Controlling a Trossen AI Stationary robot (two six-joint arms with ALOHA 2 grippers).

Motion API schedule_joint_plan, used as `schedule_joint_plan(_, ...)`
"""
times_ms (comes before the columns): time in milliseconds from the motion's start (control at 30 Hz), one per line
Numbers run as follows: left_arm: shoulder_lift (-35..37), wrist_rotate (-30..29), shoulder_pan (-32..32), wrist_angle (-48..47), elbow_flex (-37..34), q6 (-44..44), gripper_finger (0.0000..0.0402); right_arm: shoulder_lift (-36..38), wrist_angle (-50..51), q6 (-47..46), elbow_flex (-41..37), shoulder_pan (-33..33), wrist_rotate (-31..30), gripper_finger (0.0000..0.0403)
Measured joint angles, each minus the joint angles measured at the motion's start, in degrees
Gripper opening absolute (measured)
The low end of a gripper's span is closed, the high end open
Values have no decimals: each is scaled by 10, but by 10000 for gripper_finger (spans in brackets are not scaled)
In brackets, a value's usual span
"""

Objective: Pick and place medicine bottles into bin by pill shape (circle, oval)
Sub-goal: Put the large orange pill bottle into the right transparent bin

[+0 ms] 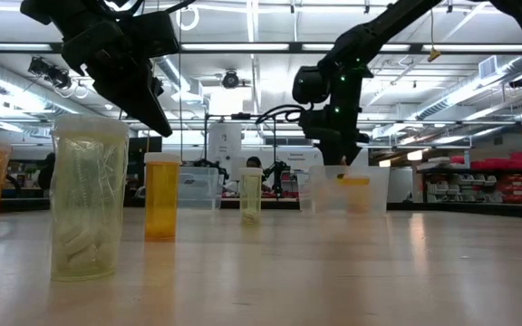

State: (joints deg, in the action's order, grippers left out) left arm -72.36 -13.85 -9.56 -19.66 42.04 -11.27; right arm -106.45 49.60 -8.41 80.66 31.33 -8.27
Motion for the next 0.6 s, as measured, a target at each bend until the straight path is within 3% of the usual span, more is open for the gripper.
schedule_joint_plan(333, 0, 0, 0, 0, 0, 0, 28, 0, -11, -23, 0, 36, -4, 212)
schedule_joint_plan(600, 0, 0, 0, 1, 0, 0, 30, 0, -101, -34, -44, 36, -24, 212)
